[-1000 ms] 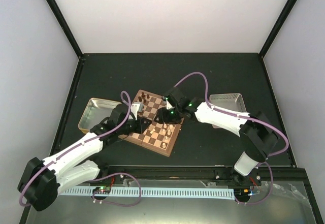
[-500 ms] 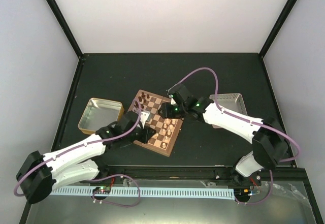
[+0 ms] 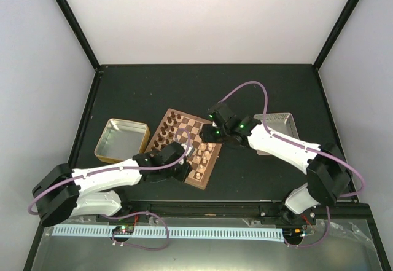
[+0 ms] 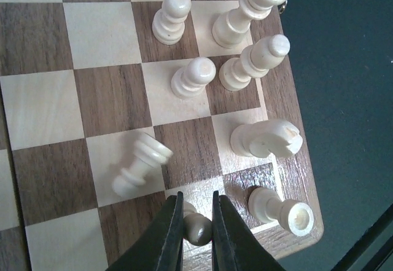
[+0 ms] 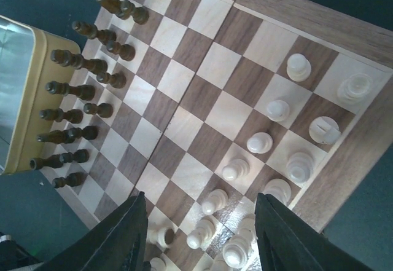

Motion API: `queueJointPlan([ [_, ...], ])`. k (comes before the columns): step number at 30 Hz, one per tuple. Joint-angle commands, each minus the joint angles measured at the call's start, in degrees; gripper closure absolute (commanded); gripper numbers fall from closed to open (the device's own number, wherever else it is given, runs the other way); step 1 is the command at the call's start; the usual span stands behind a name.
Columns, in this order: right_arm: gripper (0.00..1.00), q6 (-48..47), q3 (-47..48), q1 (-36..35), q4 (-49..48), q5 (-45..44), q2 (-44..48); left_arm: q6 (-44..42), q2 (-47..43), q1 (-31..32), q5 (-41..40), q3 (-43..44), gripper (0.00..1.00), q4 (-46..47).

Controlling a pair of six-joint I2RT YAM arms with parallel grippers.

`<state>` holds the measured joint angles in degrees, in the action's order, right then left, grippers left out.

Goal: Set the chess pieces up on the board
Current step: Place the chess piece on the chessboard.

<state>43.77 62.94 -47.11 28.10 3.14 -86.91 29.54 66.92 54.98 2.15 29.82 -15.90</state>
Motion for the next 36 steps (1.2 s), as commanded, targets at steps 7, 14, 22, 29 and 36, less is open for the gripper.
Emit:
queueJointPlan([
  [7,0.51,-0.47,-0.24,0.35,1.91,-4.41,4.01,-1.25,2.33,0.52,0.11,0.54,0.97,2.23],
  [14,0.51,-1.88,-4.31,0.33,0.52,-6.27,7.76,-0.02,2.92,0.74,-0.74,-2.07,0.95,2.41],
  [22,0.51,-3.9,-6.06,0.31,-0.27,-7.08,10.87,2.01,4.12,1.6,-0.17,-2.35,0.93,2.27],
  [29,0.51,-3.67,-7.49,0.38,-1.84,-5.89,11.11,3.07,2.91,2.9,-1.24,-1.36,0.95,-2.82],
  [36,0.51,-3.25,-8.94,0.35,-3.71,-3.99,10.47,4.98,2.08,3.38,-1.8,-3.35,0.93,-4.18],
])
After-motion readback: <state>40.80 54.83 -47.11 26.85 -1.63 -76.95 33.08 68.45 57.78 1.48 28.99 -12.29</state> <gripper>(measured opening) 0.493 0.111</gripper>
